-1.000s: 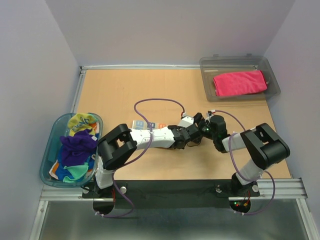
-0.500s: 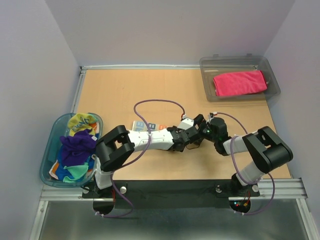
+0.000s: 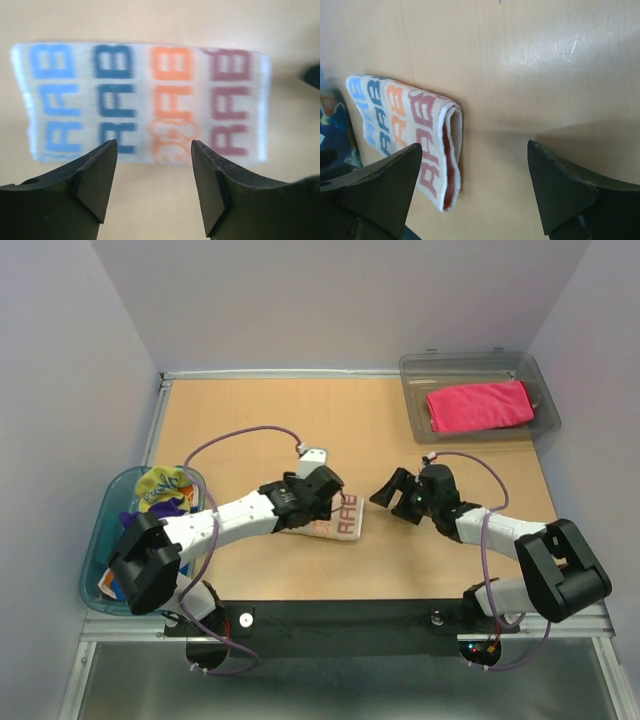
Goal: Fold and stack the towels
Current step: Fold the towel
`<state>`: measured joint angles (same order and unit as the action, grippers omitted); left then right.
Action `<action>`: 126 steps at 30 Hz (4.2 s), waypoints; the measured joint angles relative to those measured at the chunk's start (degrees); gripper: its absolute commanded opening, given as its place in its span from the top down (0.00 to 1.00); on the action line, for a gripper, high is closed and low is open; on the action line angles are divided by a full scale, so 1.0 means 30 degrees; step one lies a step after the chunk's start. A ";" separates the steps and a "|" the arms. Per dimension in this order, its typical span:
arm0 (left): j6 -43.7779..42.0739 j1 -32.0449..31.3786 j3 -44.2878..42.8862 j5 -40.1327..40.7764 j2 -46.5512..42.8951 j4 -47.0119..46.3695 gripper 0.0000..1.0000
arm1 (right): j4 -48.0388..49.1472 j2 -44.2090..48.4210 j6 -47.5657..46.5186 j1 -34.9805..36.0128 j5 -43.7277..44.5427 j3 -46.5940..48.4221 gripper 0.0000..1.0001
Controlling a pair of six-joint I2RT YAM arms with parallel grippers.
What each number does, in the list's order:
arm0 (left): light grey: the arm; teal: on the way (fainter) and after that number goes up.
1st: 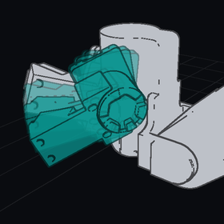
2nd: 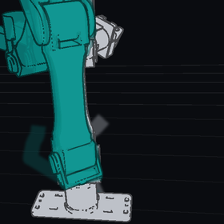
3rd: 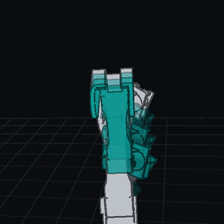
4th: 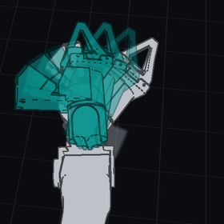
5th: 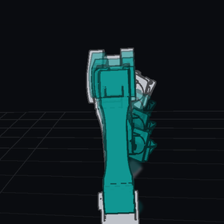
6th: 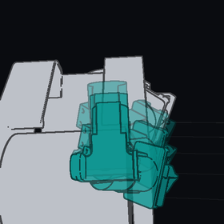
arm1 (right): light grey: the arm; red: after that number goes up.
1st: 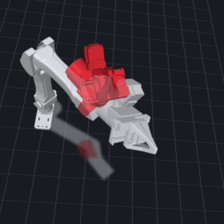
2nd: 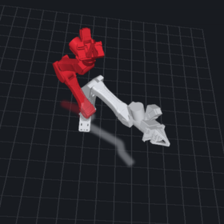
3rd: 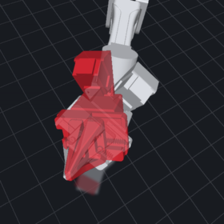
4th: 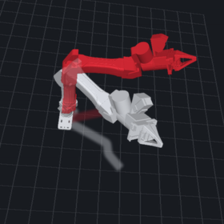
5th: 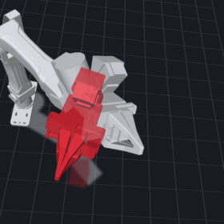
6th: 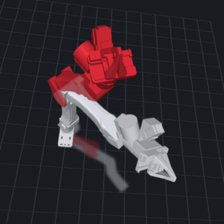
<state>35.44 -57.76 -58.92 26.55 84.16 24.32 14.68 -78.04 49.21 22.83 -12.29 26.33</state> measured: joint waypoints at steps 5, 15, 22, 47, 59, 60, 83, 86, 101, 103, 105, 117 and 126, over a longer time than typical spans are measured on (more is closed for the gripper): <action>-0.0007 0.4583 0.3534 -0.0765 -0.1807 -0.1137 0.32 | -0.2419 0.0692 -0.1654 0.0022 0.0015 0.1137 0.22; 0.0270 0.9916 0.6360 -0.3235 -0.1982 -0.3752 0.52 | -0.4641 0.0663 -0.3206 0.1996 -0.0539 0.3344 0.57; 0.1319 1.0003 0.7803 -0.5085 -0.1523 -0.6681 0.65 | -0.4889 -0.1042 -0.3942 0.4262 -0.0743 0.5413 0.64; 0.7176 0.4721 1.2131 -0.6149 -0.8830 -0.7060 0.39 | -0.7060 0.2820 -0.5166 0.1428 0.2076 0.3759 0.47; 0.7759 0.4328 1.2298 -0.6339 -0.6193 -0.8823 0.53 | -0.7686 0.1858 -0.4728 -0.1144 0.0714 0.1938 0.53; 0.7803 0.4291 1.2276 -0.6339 -0.6025 -0.9027 0.55 | -0.7665 0.1851 -0.4663 -0.1202 0.0495 0.1829 0.54; 0.8021 0.4146 1.2269 -0.6739 -0.5734 -0.9333 0.53 | -0.5887 0.1741 -0.3453 -0.1246 -0.1581 0.0022 0.99; 0.8058 0.4124 1.2269 -0.6725 -0.5734 -0.9318 0.55 | -0.5872 0.1741 -0.3453 -0.1246 -0.1588 0.0022 0.99; 0.8269 0.3912 1.1970 -0.6863 -0.5719 -0.7745 1.00 | -0.5858 0.1749 -0.3388 -0.1246 -0.1734 0.0029 0.99; 0.8131 0.3912 1.1708 -0.6834 -0.5719 -0.7140 1.00 | -0.5865 0.1792 -0.3381 -0.1246 -0.1814 0.0029 0.99; 0.7985 0.3912 1.1446 -0.6805 -0.5727 -0.6586 1.00 | -0.5865 0.1887 -0.3381 -0.1246 -0.1872 0.0029 0.99; 0.5952 0.4189 0.7155 -0.5085 -0.6076 -0.2484 1.00 | -0.6076 0.2106 -0.3315 -0.1246 -0.2208 0.2761 0.99; 0.2849 0.7847 0.4459 -0.4779 -0.5187 -0.1552 1.00 | -0.6266 -0.0066 -0.3366 -0.1246 -0.2273 0.6339 0.99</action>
<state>43.99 -34.22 -45.54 12.21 68.60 19.66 -4.12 -78.24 39.11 19.09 -19.11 45.34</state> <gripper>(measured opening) 0.017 0.018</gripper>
